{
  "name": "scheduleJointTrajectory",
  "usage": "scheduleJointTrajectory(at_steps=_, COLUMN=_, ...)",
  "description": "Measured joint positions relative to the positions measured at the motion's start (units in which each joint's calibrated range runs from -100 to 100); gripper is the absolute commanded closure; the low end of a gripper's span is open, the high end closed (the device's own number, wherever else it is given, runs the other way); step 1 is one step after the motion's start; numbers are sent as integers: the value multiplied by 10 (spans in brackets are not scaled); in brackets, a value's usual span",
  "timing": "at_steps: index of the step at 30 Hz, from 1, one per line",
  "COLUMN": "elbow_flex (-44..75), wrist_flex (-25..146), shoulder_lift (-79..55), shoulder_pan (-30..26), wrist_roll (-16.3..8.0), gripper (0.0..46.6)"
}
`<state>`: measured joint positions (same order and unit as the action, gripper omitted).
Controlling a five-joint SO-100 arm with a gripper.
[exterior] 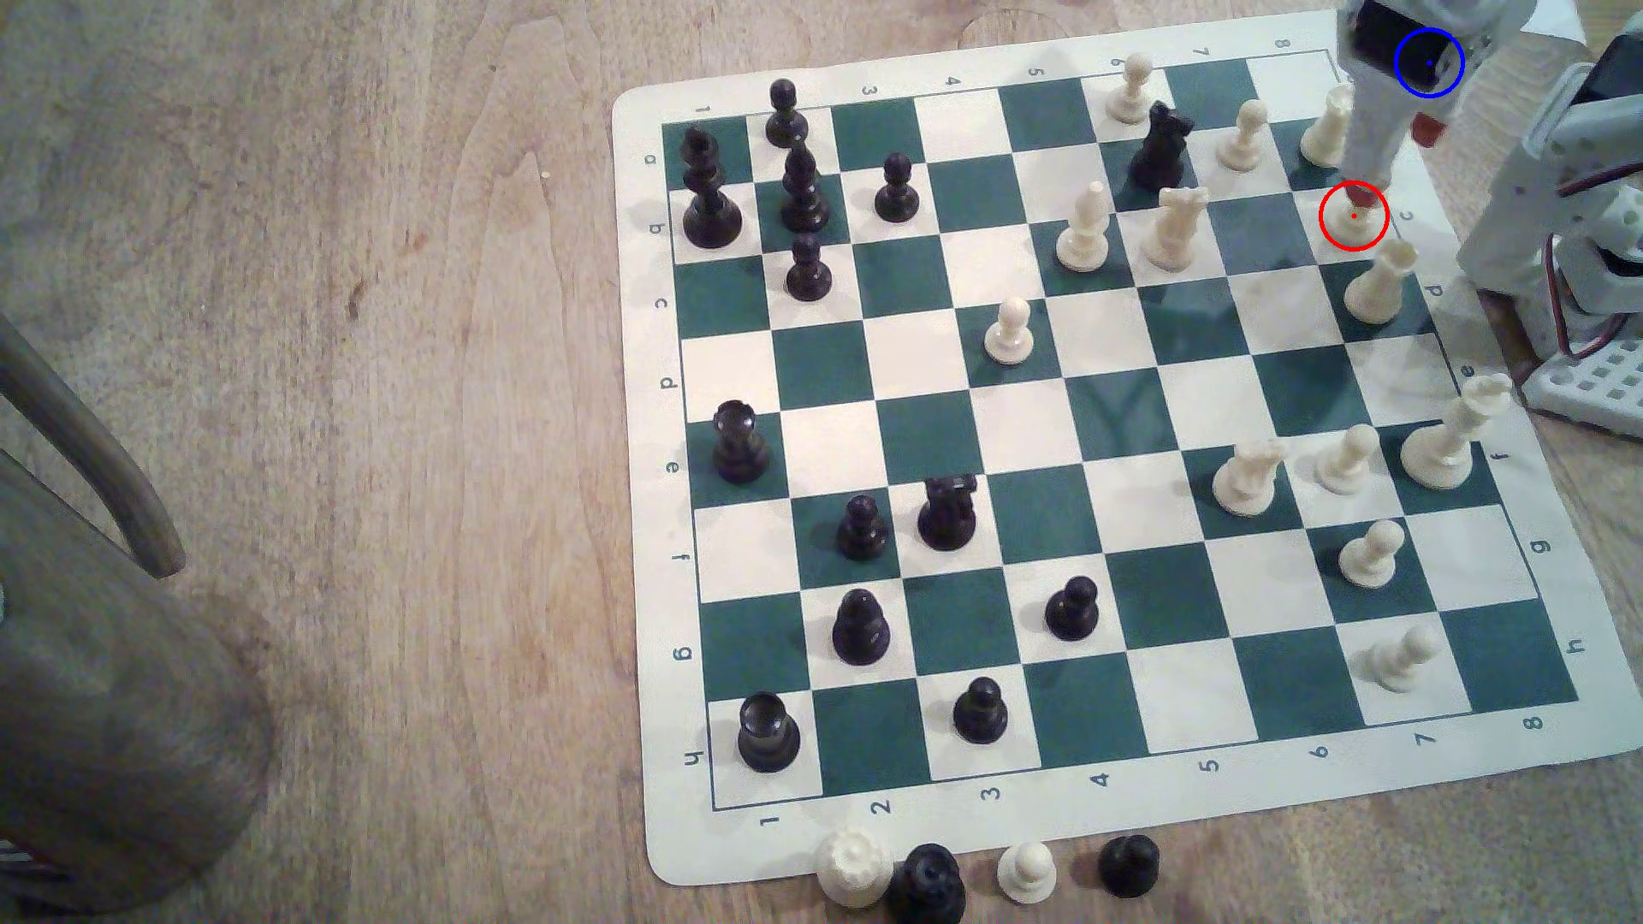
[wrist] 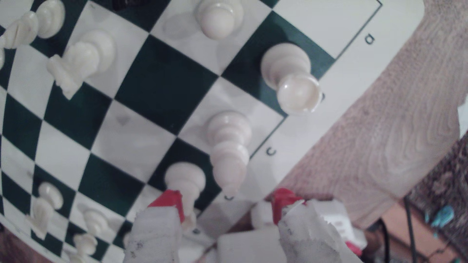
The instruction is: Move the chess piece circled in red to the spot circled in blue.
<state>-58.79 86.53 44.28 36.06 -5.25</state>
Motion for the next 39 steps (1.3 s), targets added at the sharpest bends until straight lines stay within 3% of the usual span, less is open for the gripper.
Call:
scheduleJointTrajectory(at_steps=15, elbow_flex=-43, wrist_flex=-69, shoulder_lift=-34, shoulder_pan=-9, wrist_roll=-13, gripper=313)
scheduleJointTrajectory(at_steps=29, elbow_flex=-59, wrist_flex=-96, shoulder_lift=-58, shoulder_pan=-38, wrist_roll=-26, gripper=320)
scheduleJointTrajectory(at_steps=39, elbow_flex=-64, wrist_flex=-106, shoulder_lift=-61, shoulder_pan=-38, wrist_roll=-26, gripper=422)
